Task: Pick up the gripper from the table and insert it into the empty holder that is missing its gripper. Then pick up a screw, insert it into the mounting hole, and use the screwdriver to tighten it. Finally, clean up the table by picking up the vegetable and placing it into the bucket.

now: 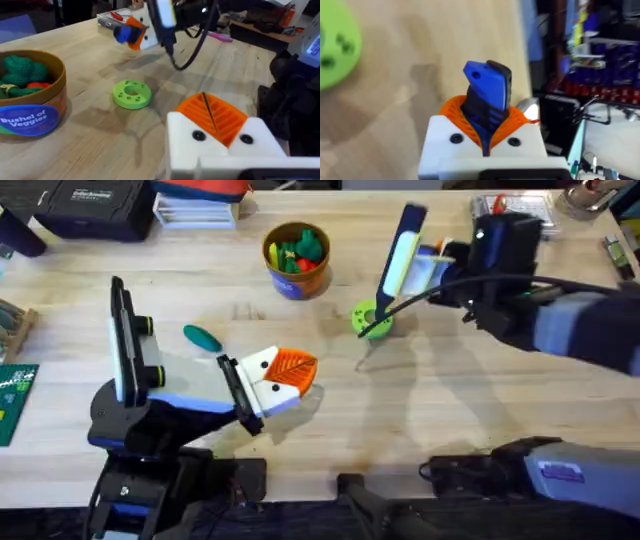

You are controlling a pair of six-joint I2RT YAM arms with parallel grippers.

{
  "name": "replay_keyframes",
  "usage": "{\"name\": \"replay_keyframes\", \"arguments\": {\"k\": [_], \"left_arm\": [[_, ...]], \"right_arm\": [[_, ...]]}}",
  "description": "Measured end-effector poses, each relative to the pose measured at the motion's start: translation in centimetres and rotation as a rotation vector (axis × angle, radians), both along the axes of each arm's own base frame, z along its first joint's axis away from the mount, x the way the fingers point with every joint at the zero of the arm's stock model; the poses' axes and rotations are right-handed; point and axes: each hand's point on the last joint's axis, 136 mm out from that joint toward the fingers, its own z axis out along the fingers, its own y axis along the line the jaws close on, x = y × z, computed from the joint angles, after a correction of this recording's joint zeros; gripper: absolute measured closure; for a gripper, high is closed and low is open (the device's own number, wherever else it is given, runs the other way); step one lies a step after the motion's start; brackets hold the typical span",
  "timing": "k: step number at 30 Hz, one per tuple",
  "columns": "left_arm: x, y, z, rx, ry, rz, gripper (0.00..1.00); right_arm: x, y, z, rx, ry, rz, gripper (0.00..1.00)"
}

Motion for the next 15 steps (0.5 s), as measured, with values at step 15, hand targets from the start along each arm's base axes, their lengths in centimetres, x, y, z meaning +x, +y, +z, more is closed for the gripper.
{"name": "replay_keyframes", "arguments": {"k": [15], "left_arm": [[0.0,0.0,0.0,0.000,0.000,0.000,0.997]], "right_arm": [[-1.2,-2.6,-5.8,-0.087,0.211,-0.044,0.607]]}}
